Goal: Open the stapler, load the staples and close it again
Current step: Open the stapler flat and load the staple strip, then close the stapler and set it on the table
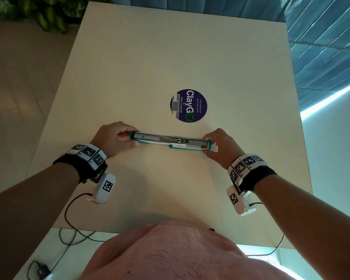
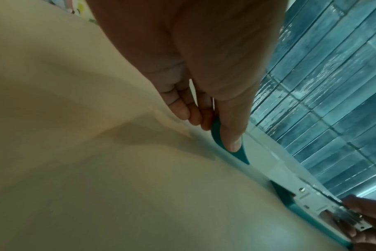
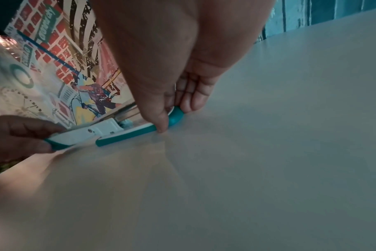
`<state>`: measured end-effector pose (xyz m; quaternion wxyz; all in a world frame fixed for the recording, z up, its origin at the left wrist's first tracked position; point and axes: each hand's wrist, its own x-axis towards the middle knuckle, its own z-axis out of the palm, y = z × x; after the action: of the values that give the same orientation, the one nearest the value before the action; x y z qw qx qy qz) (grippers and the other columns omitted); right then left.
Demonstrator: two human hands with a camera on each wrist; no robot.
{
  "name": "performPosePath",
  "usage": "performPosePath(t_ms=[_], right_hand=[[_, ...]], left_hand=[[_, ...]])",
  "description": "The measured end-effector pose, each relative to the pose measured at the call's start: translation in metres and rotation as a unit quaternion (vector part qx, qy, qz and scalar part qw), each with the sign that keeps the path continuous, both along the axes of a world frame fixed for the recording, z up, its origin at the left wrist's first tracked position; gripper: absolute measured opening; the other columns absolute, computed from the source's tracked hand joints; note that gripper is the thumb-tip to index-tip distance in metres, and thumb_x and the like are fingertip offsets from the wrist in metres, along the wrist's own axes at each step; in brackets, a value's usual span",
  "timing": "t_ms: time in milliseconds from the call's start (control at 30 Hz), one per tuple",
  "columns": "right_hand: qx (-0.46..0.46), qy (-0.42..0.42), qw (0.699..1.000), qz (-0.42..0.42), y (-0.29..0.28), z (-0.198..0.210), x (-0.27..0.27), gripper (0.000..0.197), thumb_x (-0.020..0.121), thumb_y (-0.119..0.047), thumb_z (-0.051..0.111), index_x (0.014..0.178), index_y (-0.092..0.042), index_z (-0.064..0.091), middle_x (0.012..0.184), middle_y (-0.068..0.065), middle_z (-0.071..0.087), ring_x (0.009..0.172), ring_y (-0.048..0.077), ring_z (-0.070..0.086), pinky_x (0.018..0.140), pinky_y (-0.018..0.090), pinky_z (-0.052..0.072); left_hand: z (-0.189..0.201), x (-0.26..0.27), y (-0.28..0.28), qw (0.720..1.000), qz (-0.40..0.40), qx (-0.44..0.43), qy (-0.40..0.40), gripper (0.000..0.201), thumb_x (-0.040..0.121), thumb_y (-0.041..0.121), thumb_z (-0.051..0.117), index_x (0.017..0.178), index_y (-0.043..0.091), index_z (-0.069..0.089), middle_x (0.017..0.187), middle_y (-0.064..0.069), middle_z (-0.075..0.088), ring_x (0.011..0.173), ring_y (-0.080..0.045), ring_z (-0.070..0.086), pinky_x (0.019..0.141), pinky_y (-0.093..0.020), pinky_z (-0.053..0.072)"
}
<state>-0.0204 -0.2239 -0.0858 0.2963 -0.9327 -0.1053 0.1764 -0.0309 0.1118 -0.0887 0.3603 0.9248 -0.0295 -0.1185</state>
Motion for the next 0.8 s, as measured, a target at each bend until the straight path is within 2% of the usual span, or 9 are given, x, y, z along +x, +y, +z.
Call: performPosePath(t_ms=[67, 167, 233, 300, 367, 433, 533, 667, 800], right_hand=[[-0.003, 0.002, 1.0, 0.002, -0.001, -0.001, 0.0, 0.031, 0.075, -0.012, 0.069, 0.105, -0.012, 0.06, 0.099, 0.005, 0.053, 0.084, 0.017, 0.051, 0.08, 0.027, 0.043], [-0.004, 0.005, 1.0, 0.004, -0.001, -0.001, 0.0, 0.031, 0.077, -0.013, 0.068, 0.106, -0.013, 0.058, 0.099, 0.001, 0.049, 0.086, 0.017, 0.051, 0.083, 0.028, 0.046], [-0.008, 0.004, 1.0, 0.005, 0.0, -0.001, -0.001, 0.03, 0.079, -0.014, 0.067, 0.108, -0.013, 0.058, 0.102, 0.004, 0.051, 0.088, 0.017, 0.051, 0.085, 0.029, 0.046], [-0.005, 0.004, 1.0, 0.003, -0.001, -0.002, -0.001, 0.03, 0.079, -0.014, 0.066, 0.108, -0.013, 0.057, 0.106, 0.007, 0.053, 0.089, 0.016, 0.051, 0.086, 0.031, 0.047], [-0.001, 0.005, 1.0, 0.0, -0.001, -0.004, -0.002, 0.031, 0.079, -0.013, 0.066, 0.108, -0.013, 0.057, 0.106, 0.007, 0.053, 0.09, 0.017, 0.051, 0.088, 0.032, 0.047], [0.003, 0.003, 1.0, -0.003, -0.001, -0.005, -0.002, 0.03, 0.079, -0.013, 0.066, 0.108, -0.013, 0.057, 0.106, 0.008, 0.053, 0.09, 0.017, 0.05, 0.088, 0.034, 0.047], [0.004, -0.001, 1.0, -0.009, -0.002, -0.004, -0.003, 0.027, 0.08, -0.014, 0.066, 0.105, -0.01, 0.057, 0.106, 0.01, 0.053, 0.088, 0.016, 0.048, 0.087, 0.033, 0.045], [0.01, 0.002, 1.0, -0.01, -0.004, -0.005, -0.002, 0.029, 0.08, -0.014, 0.066, 0.107, -0.009, 0.057, 0.106, 0.01, 0.053, 0.088, 0.014, 0.048, 0.085, 0.029, 0.043], [0.014, -0.001, 1.0, -0.012, -0.005, -0.008, -0.003, 0.03, 0.079, -0.014, 0.067, 0.107, -0.009, 0.057, 0.106, 0.01, 0.054, 0.089, 0.016, 0.05, 0.084, 0.028, 0.043]], left_hand=[[0.013, 0.001, -0.001, 1.0, -0.006, -0.011, -0.014, 0.036, 0.071, 0.022, 0.079, 0.1, 0.037, 0.063, 0.095, 0.006, 0.068, 0.087, 0.009, 0.057, 0.079, -0.001, 0.043], [0.04, 0.006, -0.014, 0.998, -0.027, -0.044, -0.035, 0.036, 0.073, 0.018, 0.077, 0.103, 0.031, 0.063, 0.1, 0.013, 0.066, 0.094, 0.004, 0.059, 0.09, -0.01, 0.046], [0.055, 0.011, -0.034, 0.995, -0.053, -0.066, -0.052, 0.034, 0.073, 0.019, 0.077, 0.105, 0.024, 0.064, 0.102, 0.01, 0.067, 0.097, -0.005, 0.062, 0.093, -0.02, 0.048], [0.061, 0.014, -0.06, 0.99, -0.083, -0.085, -0.072, 0.035, 0.074, 0.018, 0.076, 0.106, 0.019, 0.063, 0.102, 0.003, 0.068, 0.096, -0.009, 0.063, 0.092, -0.022, 0.049], [0.059, 0.017, -0.09, 0.985, -0.116, -0.096, -0.088, 0.036, 0.073, 0.018, 0.075, 0.108, 0.018, 0.064, 0.101, 0.002, 0.066, 0.093, -0.009, 0.062, 0.089, -0.021, 0.049], [0.051, 0.02, -0.117, 0.98, -0.157, -0.068, -0.105, 0.038, 0.074, 0.023, 0.074, 0.11, 0.018, 0.064, 0.1, 0.003, 0.065, 0.092, -0.012, 0.06, 0.087, -0.024, 0.047], [0.033, 0.023, -0.147, 0.975, -0.205, -0.022, -0.08, 0.042, 0.077, 0.026, 0.072, 0.116, 0.016, 0.063, 0.107, -0.003, 0.065, 0.101, -0.017, 0.054, 0.09, -0.03, 0.044], [0.021, 0.025, -0.163, 0.973, -0.225, 0.0, -0.051, 0.039, 0.076, 0.02, 0.071, 0.113, 0.013, 0.064, 0.108, -0.008, 0.065, 0.104, -0.026, 0.053, 0.089, -0.04, 0.047], [0.018, 0.029, -0.166, 0.972, -0.231, 0.022, -0.043, 0.038, 0.076, 0.022, 0.071, 0.112, 0.011, 0.065, 0.104, -0.01, 0.065, 0.101, -0.027, 0.052, 0.084, -0.041, 0.046]])
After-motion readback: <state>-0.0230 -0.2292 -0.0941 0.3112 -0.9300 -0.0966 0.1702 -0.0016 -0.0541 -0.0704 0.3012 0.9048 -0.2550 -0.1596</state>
